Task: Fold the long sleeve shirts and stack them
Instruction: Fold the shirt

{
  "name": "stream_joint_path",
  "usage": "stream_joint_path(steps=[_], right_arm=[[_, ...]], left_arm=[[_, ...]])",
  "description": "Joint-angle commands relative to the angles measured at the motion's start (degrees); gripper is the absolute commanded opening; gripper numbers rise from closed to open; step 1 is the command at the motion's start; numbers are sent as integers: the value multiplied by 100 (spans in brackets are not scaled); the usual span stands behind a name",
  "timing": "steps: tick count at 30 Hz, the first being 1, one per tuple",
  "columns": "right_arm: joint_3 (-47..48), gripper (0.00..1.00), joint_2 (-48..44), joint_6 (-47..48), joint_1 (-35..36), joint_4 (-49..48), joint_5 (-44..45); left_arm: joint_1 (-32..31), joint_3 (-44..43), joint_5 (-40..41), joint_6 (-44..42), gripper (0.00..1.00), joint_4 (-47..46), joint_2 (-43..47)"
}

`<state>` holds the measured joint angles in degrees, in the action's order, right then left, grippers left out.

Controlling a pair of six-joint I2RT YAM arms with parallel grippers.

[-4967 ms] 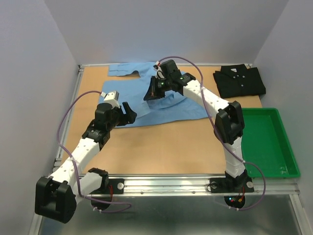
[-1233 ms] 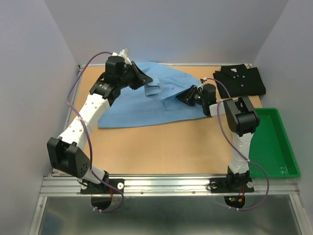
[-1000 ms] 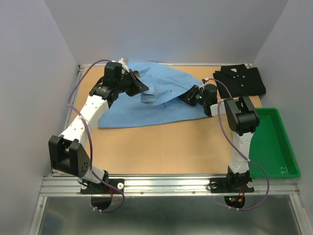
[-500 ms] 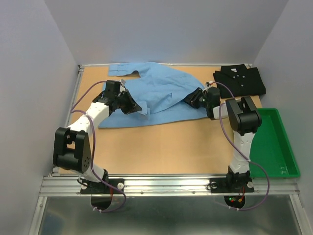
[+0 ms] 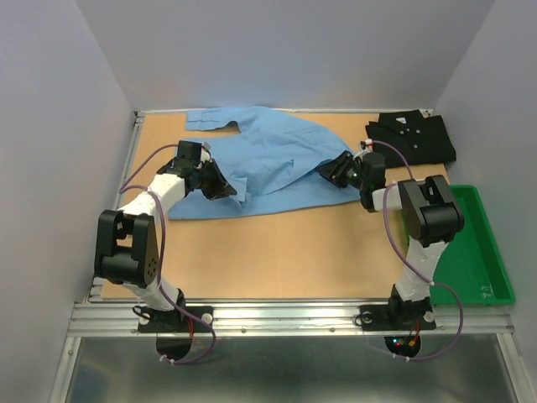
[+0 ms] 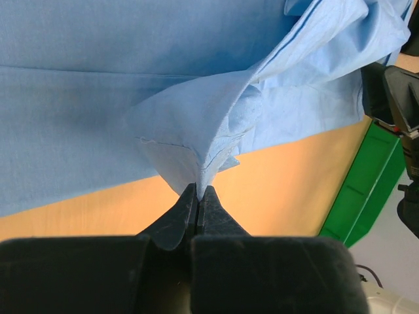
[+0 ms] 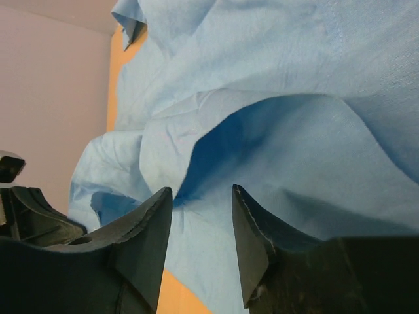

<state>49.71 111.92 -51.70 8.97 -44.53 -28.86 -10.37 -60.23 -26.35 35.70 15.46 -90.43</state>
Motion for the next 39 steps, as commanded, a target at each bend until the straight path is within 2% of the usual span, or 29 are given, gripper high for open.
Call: stream_joint_path(steps=[1,6,11,16,19,20,24,25,26,27,35,39], right_arm=[[-234,50,-539,73,-36,-284,100],[-199,58,-733,-7,-36,-12,170],[-155,59,-812,2,-27,190,179],[-164,59,-970,99,-27,384,118],[-172,59,-1084,230,-36,533,109],[-190,59,-1102,274,-27,586,118],[-208,60,-1251,459,-27,849,240],[-190,60,-1295,512,-27,989,276],[-173,60,-1321,547,-27,1060,285],[-146,60,-1348,617,-27,1139,293],[73,60,-1761,1443,-27,2378,724],[74,60,-1980,1646,-36,2686,873]], left_arm=[[26,169,-274,-134,0,-26,272],[26,47,-353,-300,1,114,421],[105,-348,-686,-634,2,554,430],[527,-481,-767,-898,2,844,465],[685,-595,-127,-1249,13,1028,229],[694,-682,397,-1381,21,1072,45],[703,-903,1314,-1400,44,924,-307],[703,-973,1456,-1382,51,932,-387],[703,-1121,1657,-1382,65,932,-466],[703,-1192,1738,-1399,71,958,-614],[659,-2106,2169,-1583,90,1012,-643],[431,-2239,1968,-1882,90,477,-432]])
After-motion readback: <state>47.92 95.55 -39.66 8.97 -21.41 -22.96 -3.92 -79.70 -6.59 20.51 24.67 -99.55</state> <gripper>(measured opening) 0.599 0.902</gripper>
